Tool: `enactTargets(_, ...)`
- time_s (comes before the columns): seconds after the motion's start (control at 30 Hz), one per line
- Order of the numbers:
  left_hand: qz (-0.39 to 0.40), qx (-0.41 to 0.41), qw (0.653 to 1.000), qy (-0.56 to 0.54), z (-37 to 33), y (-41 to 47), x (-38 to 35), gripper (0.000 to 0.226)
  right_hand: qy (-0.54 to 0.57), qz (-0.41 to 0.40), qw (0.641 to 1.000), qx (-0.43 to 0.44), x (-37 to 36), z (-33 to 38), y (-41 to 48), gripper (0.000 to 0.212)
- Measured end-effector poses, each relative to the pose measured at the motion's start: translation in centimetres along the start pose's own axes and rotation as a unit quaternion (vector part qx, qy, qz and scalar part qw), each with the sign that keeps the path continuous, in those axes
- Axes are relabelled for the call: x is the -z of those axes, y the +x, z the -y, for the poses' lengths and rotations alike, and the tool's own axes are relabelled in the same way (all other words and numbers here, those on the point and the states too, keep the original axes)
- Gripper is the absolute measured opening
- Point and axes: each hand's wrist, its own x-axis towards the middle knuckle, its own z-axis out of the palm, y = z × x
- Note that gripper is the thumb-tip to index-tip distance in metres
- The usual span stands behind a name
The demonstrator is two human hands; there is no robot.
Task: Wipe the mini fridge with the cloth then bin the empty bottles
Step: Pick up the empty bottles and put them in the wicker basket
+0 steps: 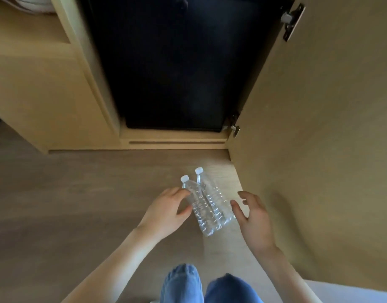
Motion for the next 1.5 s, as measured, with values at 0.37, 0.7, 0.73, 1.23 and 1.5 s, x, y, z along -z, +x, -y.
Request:
enactTargets(0.37,0.066,0.15,0.985,-0.045,1.1,4.4,-10.1,0.055,-0.085,0.127,0.988,-0.002,-6.5,-6.3,4.1,0.051)
enactTargets(0.7,0.07,0.376,0.875,-0.295,1.5,6.4,-15.6,0.064,-0.041,0.189,0.978,-0.082,-10.3,-9.8,4.5,0.069)
enactTargets(0.73,0.062,0.379,0.869,-0.311,1.6,6.5,-15.9,0.06,-0.032,0.188,0.978,-0.086,-10.6,-10.0,4.4,0.068)
enactTargets(1.23,-0.009,0.395,0.852,-0.342,-1.0,0.5,-9.8,0.036,0.106,0.07,0.975,-0.18,-7.2,-3.3,-1.0,0.053)
enactTargets(1.5,-0.013,0.398,0.864,-0.307,-6.9,-8.5,5.9,0.045,0.174,0.067,0.964,-0.188,4.3,10.6,-6.1,0.04)
